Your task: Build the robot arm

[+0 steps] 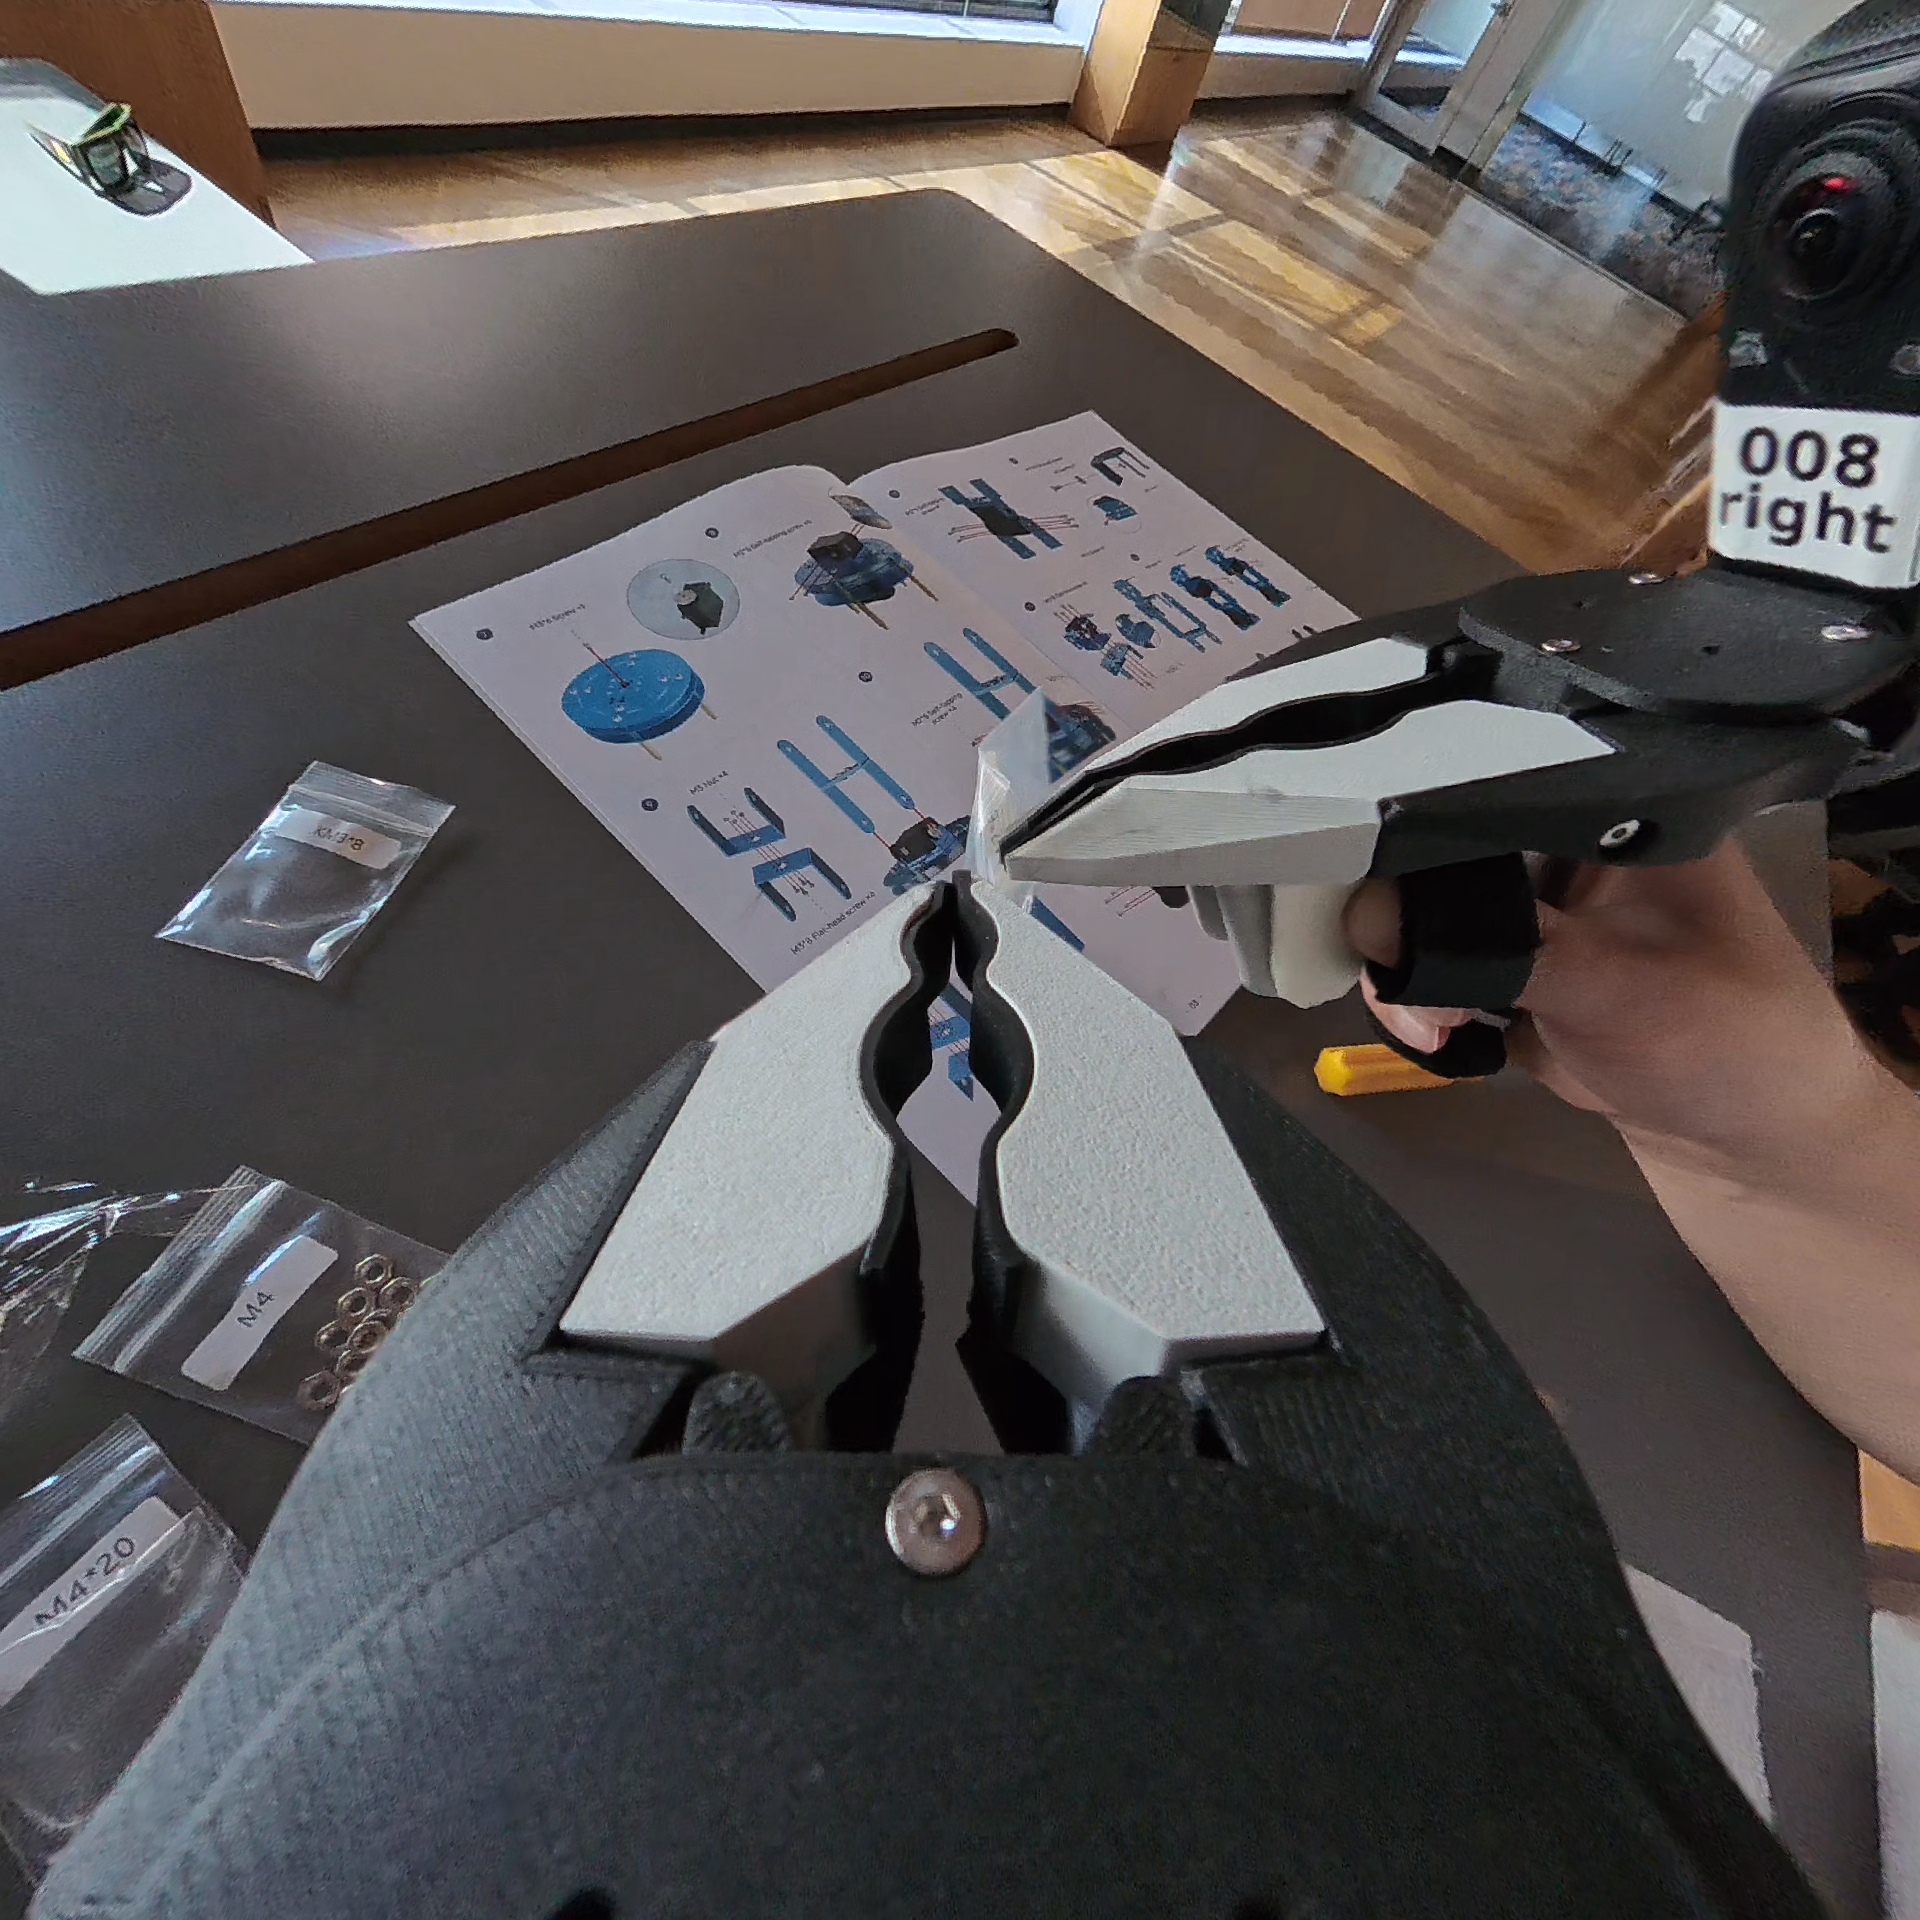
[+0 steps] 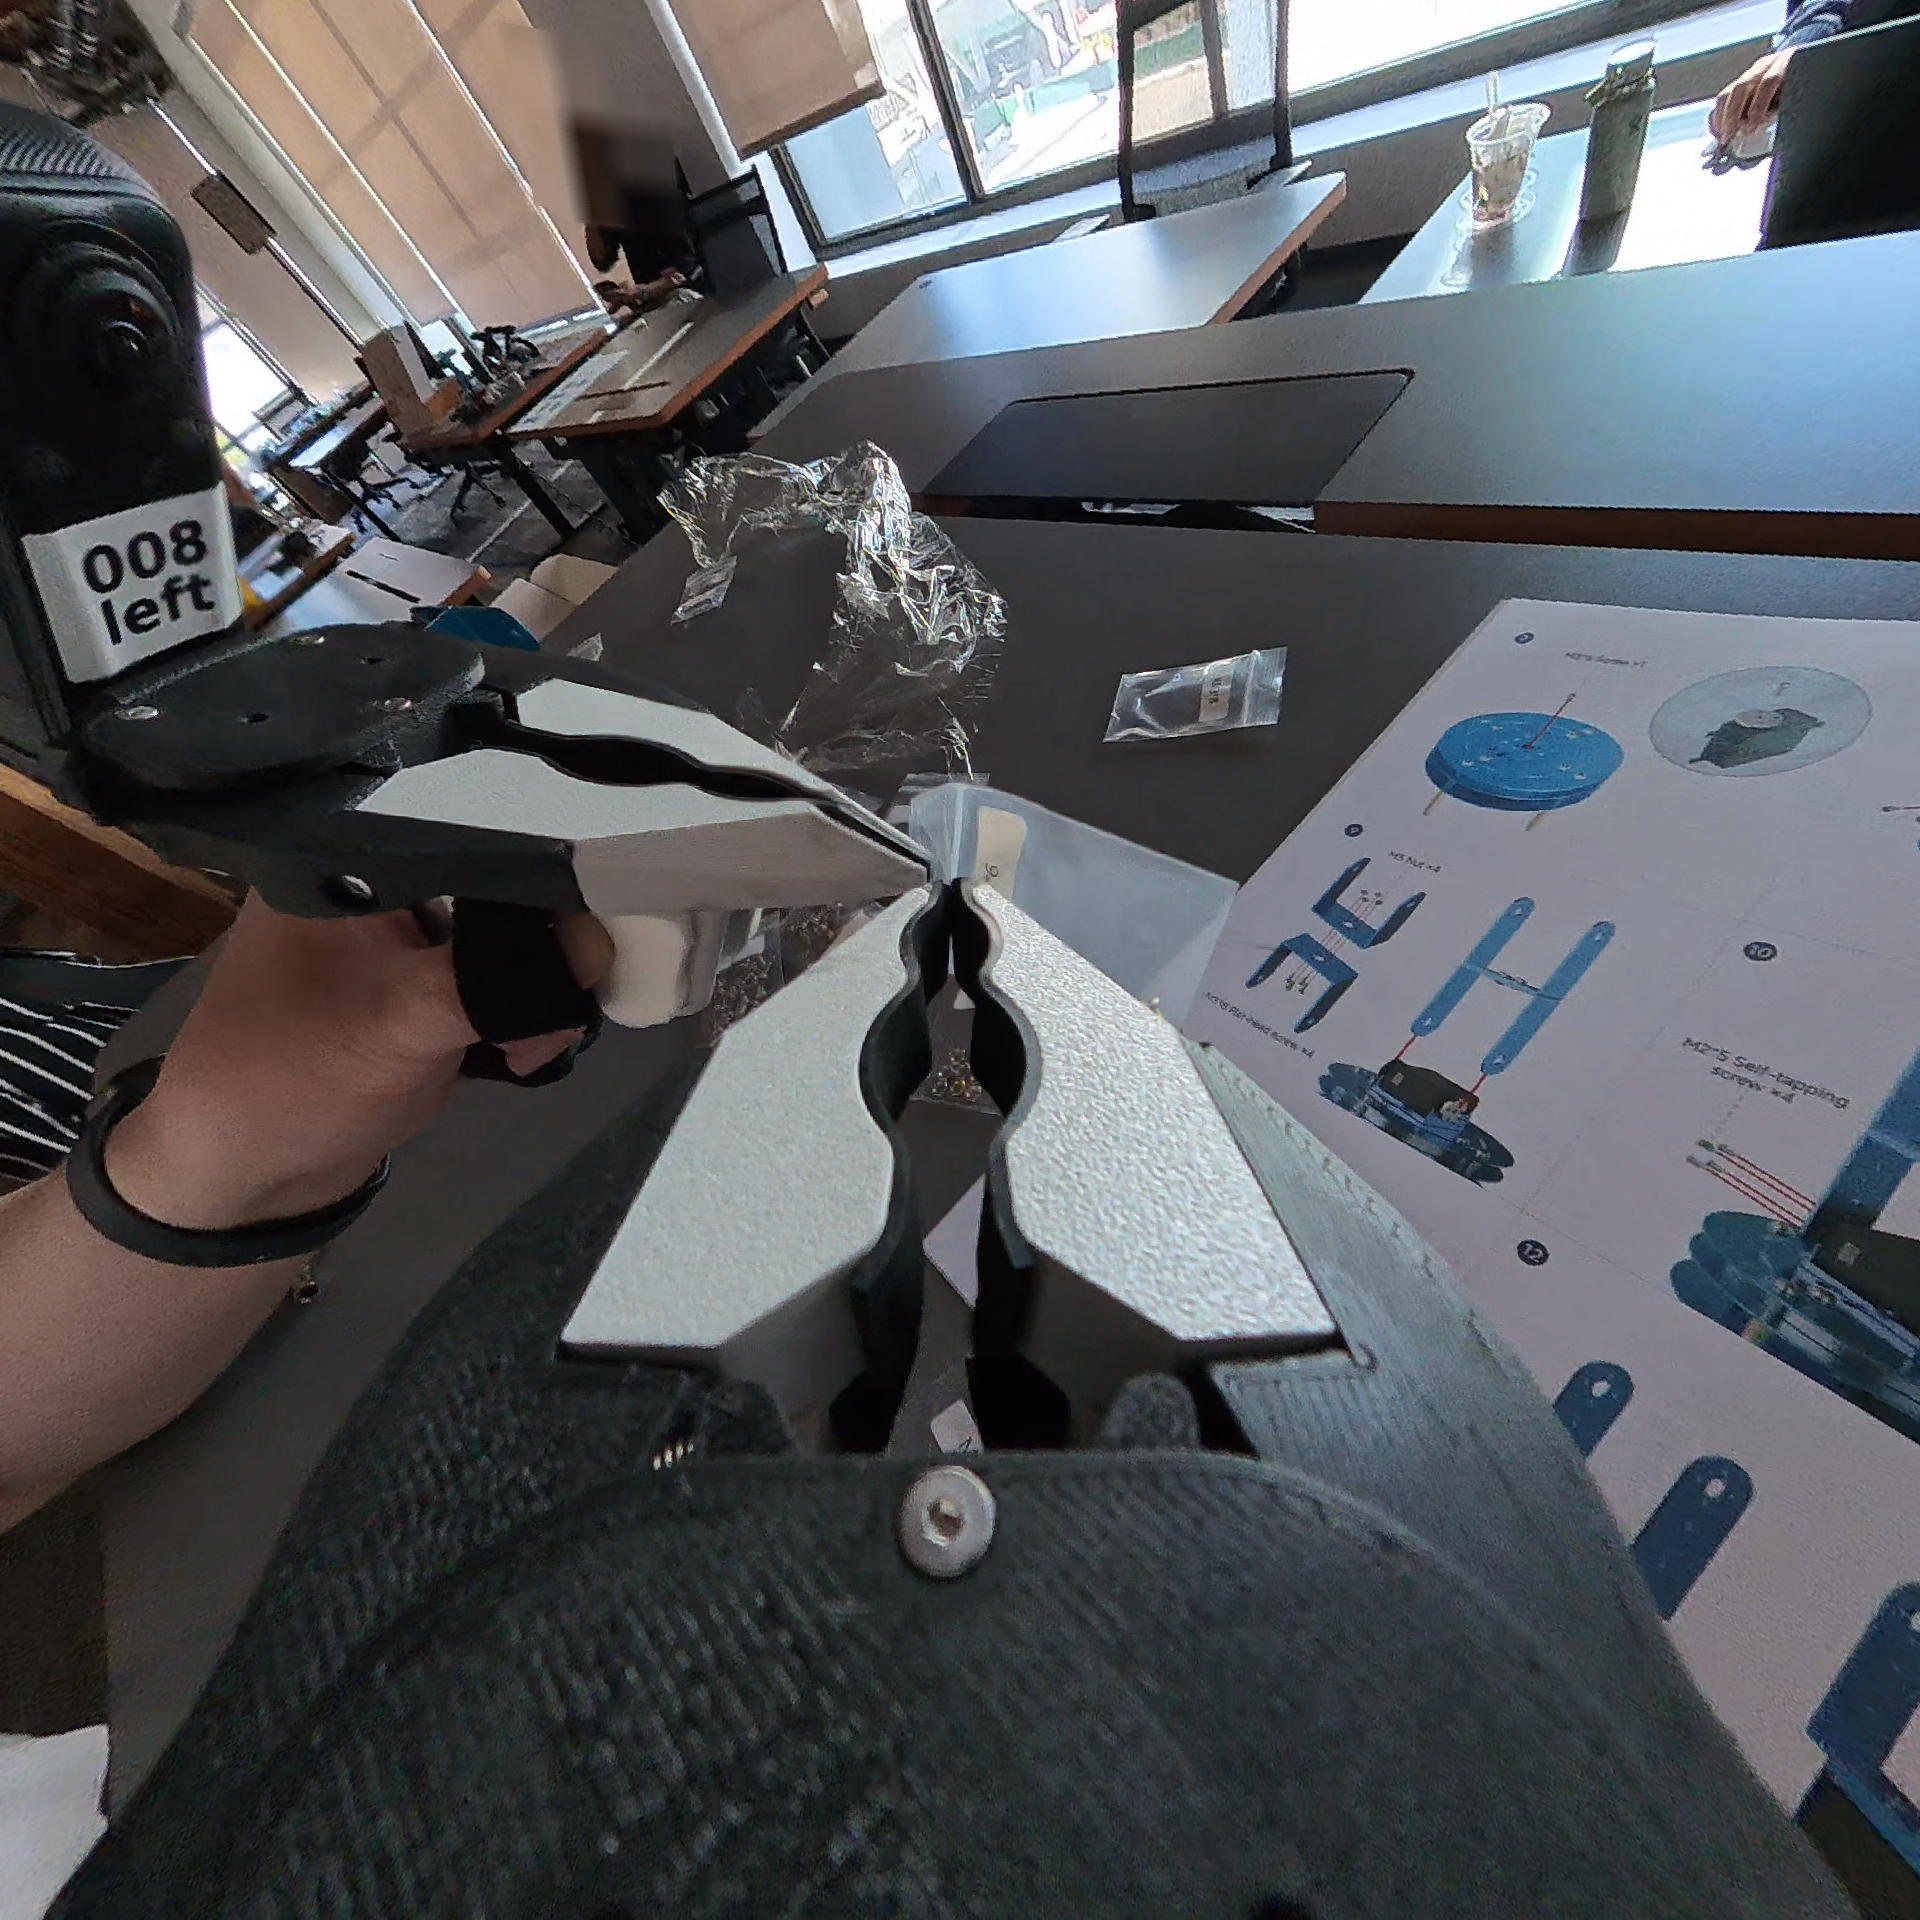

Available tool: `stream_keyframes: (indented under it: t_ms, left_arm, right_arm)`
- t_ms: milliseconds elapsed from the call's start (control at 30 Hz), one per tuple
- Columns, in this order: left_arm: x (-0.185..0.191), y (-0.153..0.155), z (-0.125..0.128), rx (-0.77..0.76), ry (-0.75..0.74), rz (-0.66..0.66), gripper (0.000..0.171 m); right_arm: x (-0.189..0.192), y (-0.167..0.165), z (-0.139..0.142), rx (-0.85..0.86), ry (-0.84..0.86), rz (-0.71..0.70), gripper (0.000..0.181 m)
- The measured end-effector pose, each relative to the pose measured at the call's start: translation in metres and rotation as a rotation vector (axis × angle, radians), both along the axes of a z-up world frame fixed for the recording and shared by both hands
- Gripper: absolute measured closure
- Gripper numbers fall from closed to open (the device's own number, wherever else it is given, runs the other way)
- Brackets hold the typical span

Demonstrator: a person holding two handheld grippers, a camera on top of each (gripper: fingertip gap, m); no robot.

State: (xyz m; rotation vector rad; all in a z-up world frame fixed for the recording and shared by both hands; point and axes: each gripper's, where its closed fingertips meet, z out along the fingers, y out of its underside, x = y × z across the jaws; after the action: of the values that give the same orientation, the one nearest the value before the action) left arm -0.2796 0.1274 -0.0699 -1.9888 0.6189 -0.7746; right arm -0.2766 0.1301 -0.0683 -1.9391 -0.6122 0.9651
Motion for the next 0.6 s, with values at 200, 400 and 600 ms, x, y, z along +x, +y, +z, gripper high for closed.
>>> stream_keyframes:
  t_ms: [200, 400, 600]
  left_arm:
    - [0.009, -0.011, 0.010, 0.010, -0.023, -0.053, 0.171]
    - [0.013, -0.022, 0.022, 0.024, -0.025, -0.154, 0.171]
    - [0.019, -0.027, 0.021, 0.089, 0.058, -0.184, 0.171]
  right_arm:
    - [-0.001, -0.005, 0.006, -0.004, 0.080, 0.064, 0.181]
    - [0.005, -0.014, 0.019, -0.076, 0.223, 0.181, 0.167]
    - [0.005, -0.015, 0.017, -0.046, 0.180, 0.184, 0.175]
